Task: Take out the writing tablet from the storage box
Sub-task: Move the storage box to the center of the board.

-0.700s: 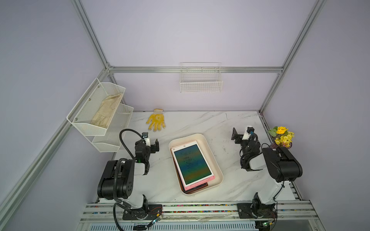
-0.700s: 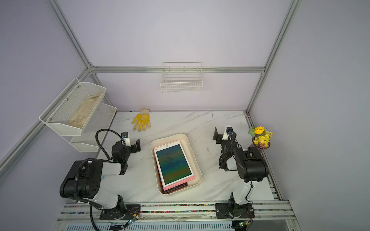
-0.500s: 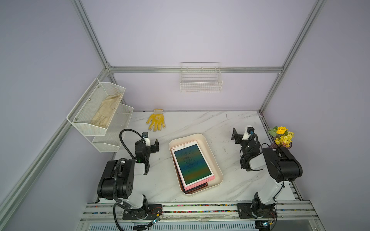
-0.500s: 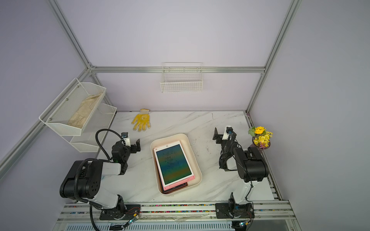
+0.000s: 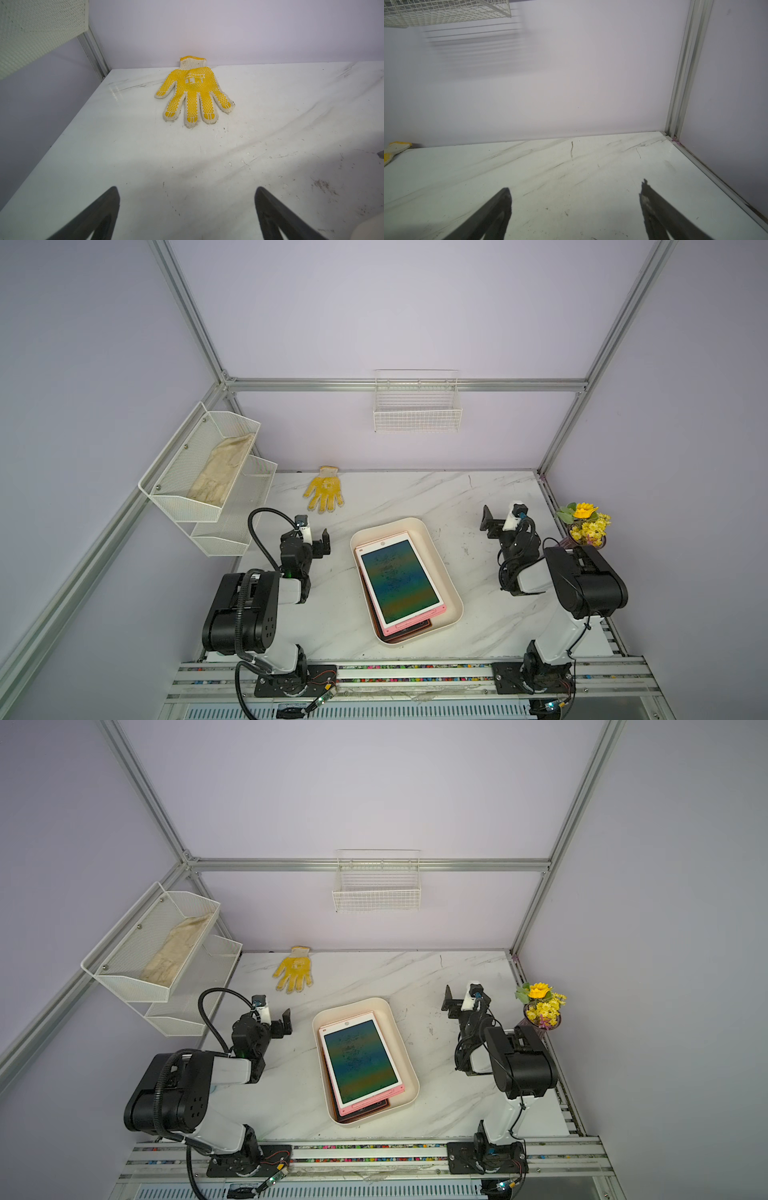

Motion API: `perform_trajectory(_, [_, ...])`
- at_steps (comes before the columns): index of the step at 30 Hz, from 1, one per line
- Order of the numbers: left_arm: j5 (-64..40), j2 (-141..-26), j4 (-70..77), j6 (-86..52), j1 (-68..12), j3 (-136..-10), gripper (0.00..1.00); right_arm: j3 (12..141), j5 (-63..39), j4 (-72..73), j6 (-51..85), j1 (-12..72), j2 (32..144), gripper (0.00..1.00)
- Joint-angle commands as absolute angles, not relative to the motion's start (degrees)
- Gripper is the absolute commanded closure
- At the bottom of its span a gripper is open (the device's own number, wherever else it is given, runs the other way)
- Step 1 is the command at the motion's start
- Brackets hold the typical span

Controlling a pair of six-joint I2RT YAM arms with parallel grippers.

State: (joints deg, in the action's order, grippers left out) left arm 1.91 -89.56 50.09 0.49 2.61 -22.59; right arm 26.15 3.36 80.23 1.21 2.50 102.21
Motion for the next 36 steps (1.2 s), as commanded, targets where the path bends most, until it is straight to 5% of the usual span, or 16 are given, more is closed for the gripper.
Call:
perform_trajectory(1, [1.58,-89.65,53.35,-0.28,2.81,-21.8,0.0,26.75,3.37,83.14,1.05,2.2,102.0,0.03])
perform_trajectory(17, [1.83,-89.26,53.67,0.51,2.41,-21.53,0.0,27.62,8.42,81.03,2.85,2.2,100.87,0.03])
perform_trajectory(21, [4.61,-85.72,43.11,0.38,1.67,-25.7,0.0,28.06,10.68,78.19,3.61,2.2,98.39,0.03])
perform_trajectory(27, [4.92,-82.05,16.62,-2.91,0.99,-37.51,0.0,32.28,12.8,63.69,5.96,2.2,90.75,0.03])
perform_trajectory(36, [14.33,-74.48,5.3,-3.47,-7.88,-40.87,0.0,46.04,4.89,35.38,13.19,2.2,86.51,0.03])
